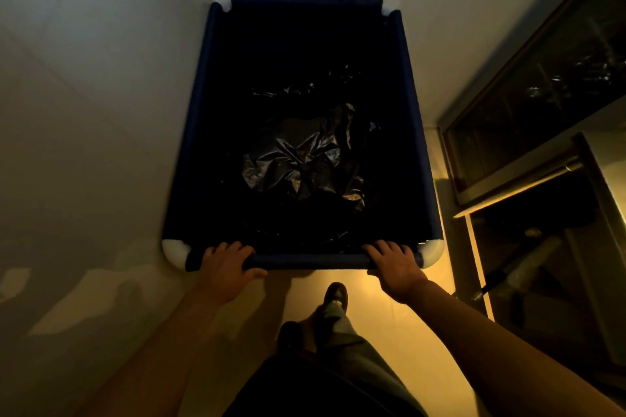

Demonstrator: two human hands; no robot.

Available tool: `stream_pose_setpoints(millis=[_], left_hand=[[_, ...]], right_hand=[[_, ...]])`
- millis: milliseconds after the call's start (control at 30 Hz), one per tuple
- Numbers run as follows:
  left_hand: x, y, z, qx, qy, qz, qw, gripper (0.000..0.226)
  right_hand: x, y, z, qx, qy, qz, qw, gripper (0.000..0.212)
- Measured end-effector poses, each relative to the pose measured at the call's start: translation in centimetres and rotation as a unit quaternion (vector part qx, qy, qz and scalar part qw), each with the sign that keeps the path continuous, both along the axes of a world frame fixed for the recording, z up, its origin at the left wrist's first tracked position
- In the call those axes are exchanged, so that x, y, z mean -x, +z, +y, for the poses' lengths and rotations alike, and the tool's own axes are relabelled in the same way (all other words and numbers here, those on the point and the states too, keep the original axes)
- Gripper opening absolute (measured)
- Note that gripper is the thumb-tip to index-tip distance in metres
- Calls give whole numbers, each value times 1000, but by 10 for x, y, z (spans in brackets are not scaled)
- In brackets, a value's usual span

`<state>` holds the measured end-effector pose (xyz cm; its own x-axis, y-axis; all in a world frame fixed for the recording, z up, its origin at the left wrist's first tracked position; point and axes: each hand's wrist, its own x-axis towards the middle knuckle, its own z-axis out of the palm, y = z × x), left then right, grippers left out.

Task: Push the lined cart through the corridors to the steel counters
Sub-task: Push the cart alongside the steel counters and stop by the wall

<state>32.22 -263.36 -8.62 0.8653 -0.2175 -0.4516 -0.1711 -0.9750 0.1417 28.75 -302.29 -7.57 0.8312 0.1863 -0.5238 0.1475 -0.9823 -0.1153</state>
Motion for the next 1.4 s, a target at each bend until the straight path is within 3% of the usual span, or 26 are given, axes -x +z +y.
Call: stream_pose_setpoints(millis=[133,267,733,1000,1233,1400], left_hand=[[-27,4,-1,-6,-2,-11,1000,96],[-52,1,-3,-3,10,-29,1000,104],[-96,-16,1,-4,4,-41,999,60],[-95,-21,7,8,-17,-75,997,62],[-84,-37,5,21,-14,-166,986,61],[-85,-42,5,30,-11,-180,983,58]], right_hand=[[-28,-3,-4,-12,8,-5,1000,61],[-54,-9,-9,-26,18,-14,999,59],[-97,-29,-18,-46,63,-42,996,61],[-100,-22,-16,-34,71,-38,996,61],[-99,-18,-19,-60,71,-46,995,59],[-99,-15,-35,-64,-5,-57,996,75]])
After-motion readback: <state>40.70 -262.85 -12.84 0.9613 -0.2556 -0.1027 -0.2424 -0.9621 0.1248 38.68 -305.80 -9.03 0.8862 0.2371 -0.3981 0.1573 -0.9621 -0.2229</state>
